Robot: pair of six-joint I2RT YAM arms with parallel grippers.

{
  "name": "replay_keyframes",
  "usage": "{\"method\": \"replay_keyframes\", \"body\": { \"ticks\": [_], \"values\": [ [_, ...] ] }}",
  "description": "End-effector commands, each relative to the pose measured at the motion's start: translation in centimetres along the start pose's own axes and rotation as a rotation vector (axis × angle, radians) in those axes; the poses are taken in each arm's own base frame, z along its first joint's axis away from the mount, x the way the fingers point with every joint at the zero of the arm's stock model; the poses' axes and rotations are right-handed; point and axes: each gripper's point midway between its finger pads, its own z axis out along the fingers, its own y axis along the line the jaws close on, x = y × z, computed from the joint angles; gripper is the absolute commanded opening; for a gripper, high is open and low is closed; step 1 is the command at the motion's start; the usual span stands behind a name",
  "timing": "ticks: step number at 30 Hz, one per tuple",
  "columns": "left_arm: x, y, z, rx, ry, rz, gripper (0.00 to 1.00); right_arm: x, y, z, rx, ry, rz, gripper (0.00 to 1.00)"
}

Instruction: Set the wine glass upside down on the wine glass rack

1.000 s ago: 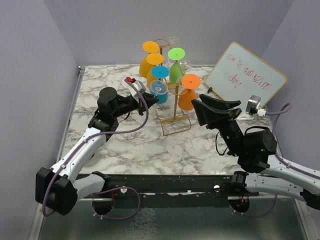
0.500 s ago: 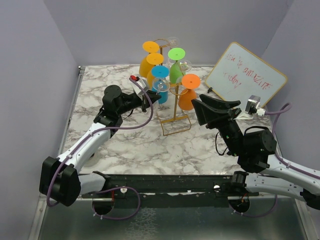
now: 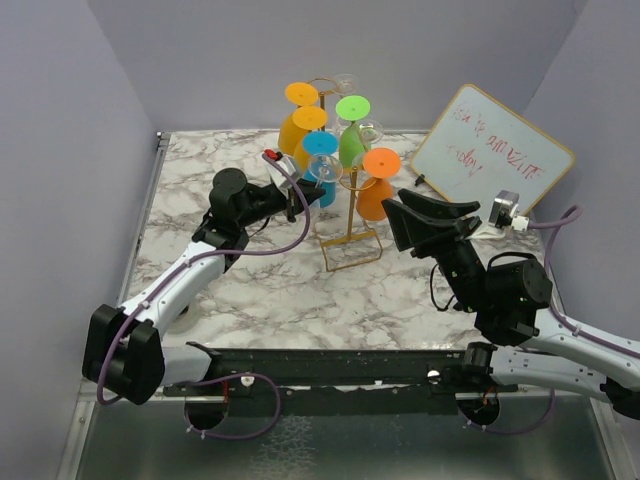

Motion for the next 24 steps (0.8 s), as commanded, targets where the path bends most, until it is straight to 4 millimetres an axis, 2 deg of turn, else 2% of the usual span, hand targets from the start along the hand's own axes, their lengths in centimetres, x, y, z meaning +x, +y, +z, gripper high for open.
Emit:
{"method": "replay_keyframes", "body": {
  "ticks": [1,5,7,11,14,24],
  "values": [
    [-1.6,-0.4,0.8,0.052,-0.046,0.043,0.0,0.5,-0.4,-0.2,0.022,0.016,0.0,0.55],
    [-1.2,-0.8,0.9,0.075,-0.039,0.023,0.0,0.6,-0.4,-0.2,0.024,0.019,-0.002,0.55],
    [-1.0,-0.9,0.9,0.081,-0.035,0.009,0.03,0.7,-0.4,-0.2,0.024,0.021,0.0,0.55],
    [-0.9,-1.2,0.6,0.077,-0.033,-0.016,0.23,1.0,-0.5,-0.3,0.027,0.029,-0.002,0.55],
    [-0.9,-1.2,0.2,0.056,-0.034,-0.026,0.42,0.9,-0.5,-0.3,0.028,0.029,0.001,0.55],
    [-2.0,-0.8,-2.2,-0.076,-0.069,-0.044,0.64,0.9,-1.0,-0.7,0.044,0.04,0.001,0.55]
  ]
}}
